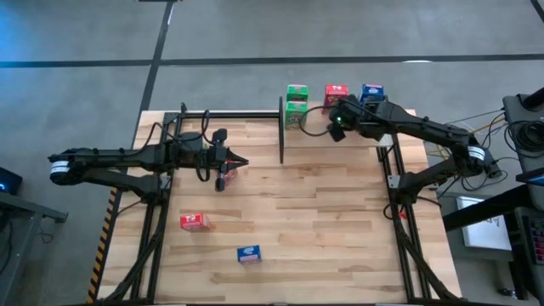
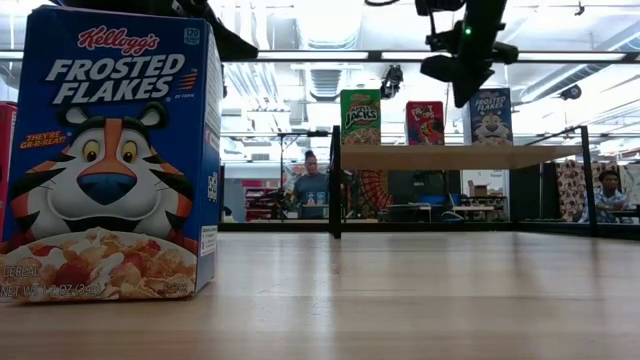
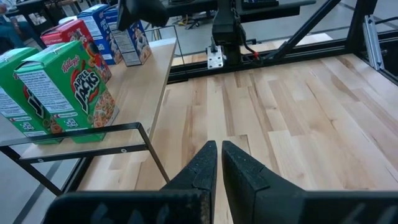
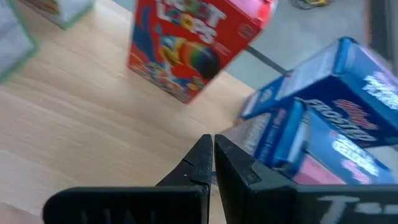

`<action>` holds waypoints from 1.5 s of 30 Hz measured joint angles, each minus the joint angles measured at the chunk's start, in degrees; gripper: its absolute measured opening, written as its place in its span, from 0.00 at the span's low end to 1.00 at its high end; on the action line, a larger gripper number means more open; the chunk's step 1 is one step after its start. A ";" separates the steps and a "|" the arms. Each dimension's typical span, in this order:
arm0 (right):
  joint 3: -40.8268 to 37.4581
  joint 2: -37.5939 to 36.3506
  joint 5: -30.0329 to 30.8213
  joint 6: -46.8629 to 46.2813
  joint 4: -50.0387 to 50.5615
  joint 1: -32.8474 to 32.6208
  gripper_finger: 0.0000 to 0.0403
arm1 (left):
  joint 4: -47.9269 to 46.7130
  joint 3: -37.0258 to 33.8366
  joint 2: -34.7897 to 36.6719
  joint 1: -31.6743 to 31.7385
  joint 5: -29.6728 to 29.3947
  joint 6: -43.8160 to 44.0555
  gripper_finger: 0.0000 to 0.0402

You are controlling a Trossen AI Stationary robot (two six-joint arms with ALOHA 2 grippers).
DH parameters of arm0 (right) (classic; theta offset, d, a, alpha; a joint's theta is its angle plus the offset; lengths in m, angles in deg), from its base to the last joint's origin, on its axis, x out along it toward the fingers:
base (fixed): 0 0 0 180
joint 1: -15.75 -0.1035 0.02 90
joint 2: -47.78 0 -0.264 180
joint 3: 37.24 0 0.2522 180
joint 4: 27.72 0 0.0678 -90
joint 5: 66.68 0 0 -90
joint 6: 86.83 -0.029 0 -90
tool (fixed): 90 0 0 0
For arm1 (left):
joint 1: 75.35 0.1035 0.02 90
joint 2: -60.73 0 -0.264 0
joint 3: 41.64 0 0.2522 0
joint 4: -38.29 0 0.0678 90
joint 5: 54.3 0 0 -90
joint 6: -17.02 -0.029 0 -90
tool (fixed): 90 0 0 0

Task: Stack cereal on shelf
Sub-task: Put the right blue cereal box on the shelf aligned with other blue cereal boxes

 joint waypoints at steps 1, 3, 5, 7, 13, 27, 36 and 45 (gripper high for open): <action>0.00 -0.02 0.35 0.00 0.64 0.00 0.02 | 0.00 0.00 0.00 0.00 0.00 0.00 0.02; 0.00 -0.07 0.75 0.01 1.75 0.02 0.02 | 0.00 0.00 0.00 0.01 0.00 0.00 0.02; 0.00 -0.11 0.82 0.00 2.86 0.02 0.02 | 0.00 0.00 0.00 0.00 0.00 0.00 0.02; 0.00 -0.13 1.27 0.00 3.93 0.02 0.02 | 0.00 0.00 0.00 0.01 0.00 0.00 0.02; -0.02 -0.20 2.89 -0.04 5.08 0.02 0.02 | -0.02 0.00 0.00 -0.01 0.00 0.00 0.02; -0.04 -0.22 7.03 0.44 6.37 0.28 0.02 | -0.02 0.00 0.00 0.00 0.00 0.00 0.02; -0.04 -0.22 7.33 -0.50 6.94 0.28 0.02 | -0.02 0.00 0.00 -0.01 0.00 0.00 0.02; 1.61 -0.22 8.23 -1.18 7.12 0.19 0.02 | -0.01 0.01 0.00 0.01 0.00 0.01 0.02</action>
